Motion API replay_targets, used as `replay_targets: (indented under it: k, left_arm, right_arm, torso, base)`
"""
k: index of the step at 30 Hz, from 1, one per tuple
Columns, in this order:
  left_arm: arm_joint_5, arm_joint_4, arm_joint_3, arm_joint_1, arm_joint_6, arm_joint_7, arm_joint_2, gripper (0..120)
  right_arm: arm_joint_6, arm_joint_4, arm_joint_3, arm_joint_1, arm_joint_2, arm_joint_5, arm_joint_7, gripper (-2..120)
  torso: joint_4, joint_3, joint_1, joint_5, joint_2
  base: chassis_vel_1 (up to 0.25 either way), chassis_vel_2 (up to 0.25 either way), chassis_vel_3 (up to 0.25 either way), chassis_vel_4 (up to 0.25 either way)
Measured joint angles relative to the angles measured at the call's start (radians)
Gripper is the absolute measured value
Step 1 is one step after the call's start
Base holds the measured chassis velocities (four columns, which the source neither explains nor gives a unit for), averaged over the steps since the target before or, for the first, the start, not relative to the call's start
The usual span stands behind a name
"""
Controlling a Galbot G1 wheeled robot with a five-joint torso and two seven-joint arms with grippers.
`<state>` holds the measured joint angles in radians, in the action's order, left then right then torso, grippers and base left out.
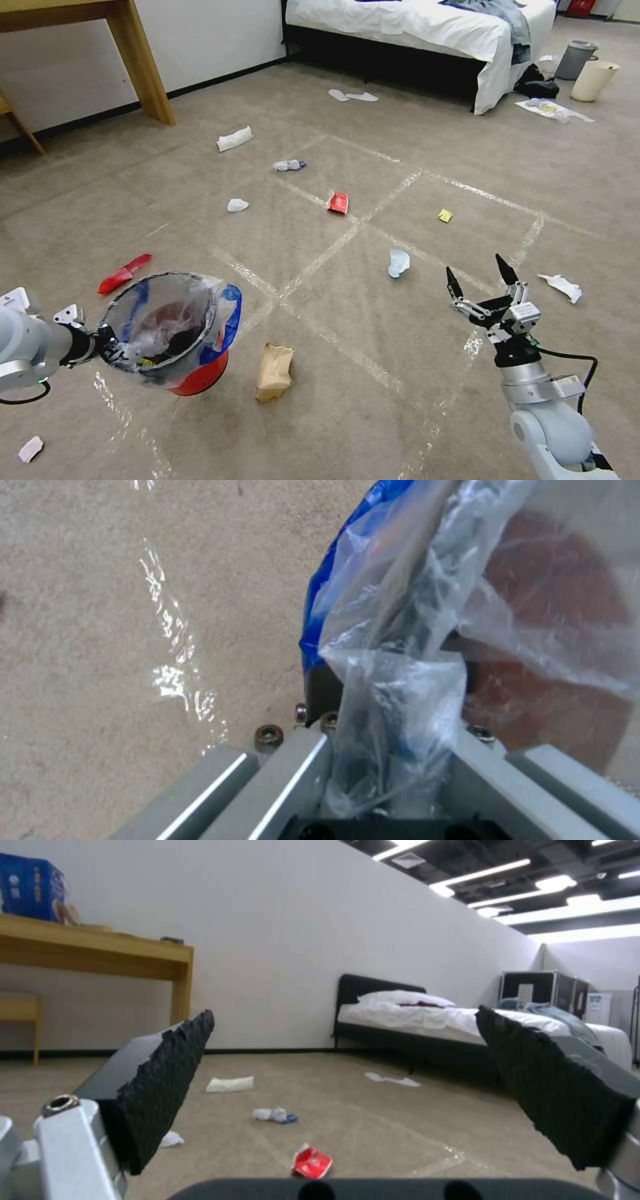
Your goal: Pick up the trash bin and place the garbage on the floor into it.
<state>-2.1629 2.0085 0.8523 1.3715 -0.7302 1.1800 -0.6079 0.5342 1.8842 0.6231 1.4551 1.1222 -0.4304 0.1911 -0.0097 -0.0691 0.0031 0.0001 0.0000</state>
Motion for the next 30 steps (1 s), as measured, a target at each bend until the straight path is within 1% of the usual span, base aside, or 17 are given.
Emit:
replay_targets:
  k: [11, 13, 15, 18, 19, 21, 25, 27, 30]
  left_arm:
    - [0.0, 0.01, 0.028, 0.026, 0.0, 0.003, -0.006, 0]
    - [0.004, 0.015, 0.044, 0.039, 0.002, 0.003, -0.007, 0]
    - [0.006, 0.016, 0.047, 0.041, 0.002, 0.003, -0.007, 0]
    - [0.007, 0.016, 0.076, 0.059, 0.002, 0.0, -0.001, 0]
    - [0.007, 0.016, 0.076, 0.059, 0.002, 0.0, -0.001, 0]
    - [0.007, 0.015, 0.094, 0.067, 0.001, -0.002, 0.006, 0]
    - [0.007, 0.011, 0.108, 0.071, 0.001, -0.002, 0.01, 0]
    - [0.006, 0.004, 0.128, 0.077, 0.001, -0.003, 0.019, 0]
    - [0.008, -0.003, 0.136, 0.078, 0.001, -0.004, 0.02, 0]
  right_arm:
    - [0.003, 0.006, 0.005, 0.006, -0.019, -0.022, 0.009, 100]
    - [0.002, 0.01, 0.007, 0.013, -0.047, -0.053, 0.041, 100]
    - [0.001, 0.01, 0.007, 0.014, -0.054, -0.058, 0.048, 100]
    - [-0.025, 0.015, -0.003, 0.016, -0.115, -0.083, 0.065, 100]
    - [-0.025, 0.015, -0.003, 0.016, -0.115, -0.083, 0.065, 100]
    - [-0.055, 0.016, -0.025, 0.002, -0.155, -0.114, 0.061, 100]
    - [-0.084, 0.016, -0.045, -0.013, -0.181, -0.138, 0.054, 100]
    - [-0.129, 0.017, -0.094, -0.042, -0.217, -0.183, 0.031, 100]
    - [-0.158, 0.019, -0.14, -0.07, -0.241, -0.221, 0.022, 100]
  torso:
    - [0.0, 0.0, 0.0, 0.0, 0.0]
    - [0.0, 0.0, 0.0, -0.0001, 0.0]
    - [0.0, 0.0, 0.0, -0.0001, 0.0]
    - [-0.0001, 0.0, 0.0, -0.0002, 0.0]
    - [-0.0001, 0.0, 0.0, -0.0002, 0.0]
    - [0.0, 0.0, 0.0, -0.0001, 0.0]
    - [0.0, 0.0, 0.0, -0.0001, 0.0]
    - [0.0, 0.0, 0.0, -0.0001, 0.0]
    - [-0.0001, 0.0, 0.0, 0.0, 0.0]
  base:
    - [0.0, 0.0, 0.0, 0.0]
    - [0.0, 0.0, 0.0, 0.0]
    - [0.0, 0.0, 0.0, 0.0]
    - [0.0, 0.0, 0.0, 0.0]
    - [0.0, 0.0, 0.0, 0.0]
    - [0.0, 0.0, 0.0, 0.0]
    - [0.0, 0.0, 0.0, 0.0]
    - [0.0, 0.0, 0.0, 0.0]
    - [0.0, 0.0, 0.0, 0.0]
